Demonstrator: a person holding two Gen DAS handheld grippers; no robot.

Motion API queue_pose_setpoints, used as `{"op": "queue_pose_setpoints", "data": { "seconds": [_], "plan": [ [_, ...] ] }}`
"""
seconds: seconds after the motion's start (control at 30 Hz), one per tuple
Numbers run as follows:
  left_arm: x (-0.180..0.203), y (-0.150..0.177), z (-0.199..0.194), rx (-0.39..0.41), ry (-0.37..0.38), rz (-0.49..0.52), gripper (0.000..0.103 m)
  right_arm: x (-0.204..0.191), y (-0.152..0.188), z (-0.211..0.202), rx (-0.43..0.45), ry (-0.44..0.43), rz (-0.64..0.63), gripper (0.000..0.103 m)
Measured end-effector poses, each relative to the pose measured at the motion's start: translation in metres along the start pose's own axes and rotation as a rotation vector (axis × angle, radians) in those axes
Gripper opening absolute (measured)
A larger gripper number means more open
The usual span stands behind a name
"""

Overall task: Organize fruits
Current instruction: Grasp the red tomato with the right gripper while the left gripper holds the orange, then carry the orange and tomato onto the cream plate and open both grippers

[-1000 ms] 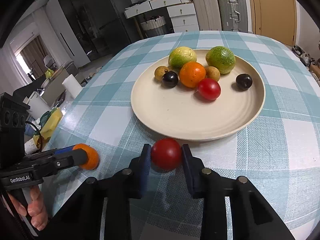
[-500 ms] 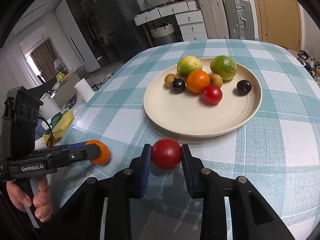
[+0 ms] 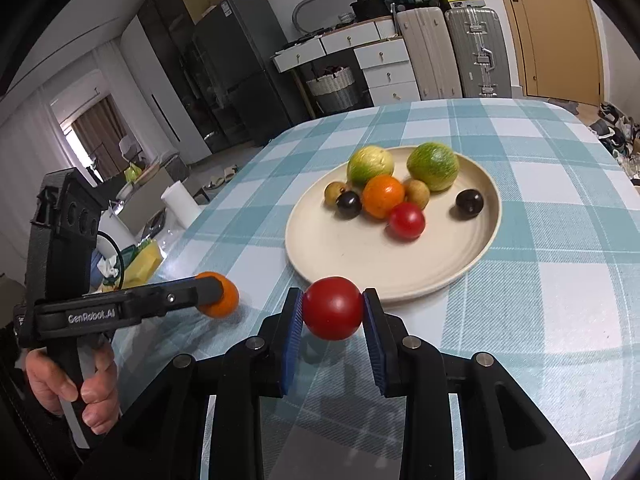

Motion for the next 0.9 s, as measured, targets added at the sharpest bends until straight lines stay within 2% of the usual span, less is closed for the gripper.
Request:
{"op": "queue_pose_setpoints", "data": {
  "seconds": [0.43,0.9],
  "plan": [
    [0.032,-0.046,0.026,-0.024,0.003,0.026,0.035,0.03,-0.029,0.0,0.008,-0.02,0.052,0.03],
    [0.052,-0.078,0.068,-0.072,0.027,0.044,0.035,0.053,-0.064,0.008,0.011,-0.022,0.057,0.03]
  ]
}}
Point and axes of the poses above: each gripper's, at about its wrist camera, not at the fingertips, and z roughly the way its jaws point, x to its right, y to its underside, the point moved 3 cm from there along z, roughly the way its jaws point, and after that the axes turned 8 degrees about -x, right-handed, at the moved point
